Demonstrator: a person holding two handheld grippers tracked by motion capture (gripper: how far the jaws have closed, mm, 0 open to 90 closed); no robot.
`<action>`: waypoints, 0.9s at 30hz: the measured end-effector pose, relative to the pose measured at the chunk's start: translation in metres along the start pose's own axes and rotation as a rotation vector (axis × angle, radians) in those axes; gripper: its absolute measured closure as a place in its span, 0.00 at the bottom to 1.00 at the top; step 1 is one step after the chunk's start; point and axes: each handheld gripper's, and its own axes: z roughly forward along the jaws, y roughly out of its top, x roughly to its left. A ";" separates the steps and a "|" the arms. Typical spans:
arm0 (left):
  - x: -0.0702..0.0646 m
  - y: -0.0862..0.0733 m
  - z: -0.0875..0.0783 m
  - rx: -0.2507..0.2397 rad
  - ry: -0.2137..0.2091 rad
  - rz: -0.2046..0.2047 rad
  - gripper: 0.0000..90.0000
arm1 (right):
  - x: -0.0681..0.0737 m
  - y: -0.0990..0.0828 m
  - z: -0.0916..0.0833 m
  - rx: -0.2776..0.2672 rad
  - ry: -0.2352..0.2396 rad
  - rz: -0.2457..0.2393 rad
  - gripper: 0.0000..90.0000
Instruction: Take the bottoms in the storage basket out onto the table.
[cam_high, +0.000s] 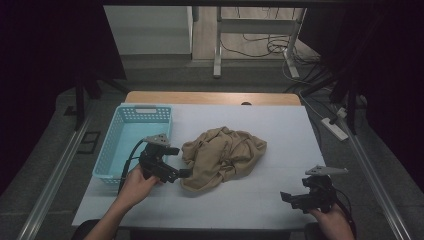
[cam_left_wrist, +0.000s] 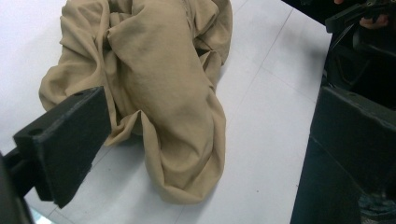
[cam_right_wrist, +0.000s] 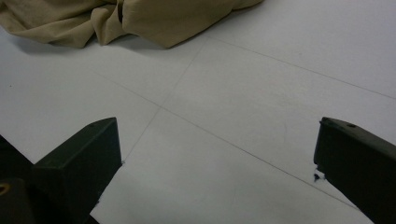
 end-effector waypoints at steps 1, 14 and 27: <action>0.000 -0.001 -0.001 0.002 0.006 -0.001 0.00 | 0.000 0.000 0.000 0.000 -0.001 -0.001 0.01; 0.002 -0.012 -0.012 -0.018 0.014 -0.032 0.00 | 0.001 0.000 0.000 0.006 -0.004 -0.005 0.01; 0.004 -0.022 -0.026 -0.031 0.033 -0.054 0.00 | 0.001 0.000 0.000 0.011 -0.006 -0.006 0.01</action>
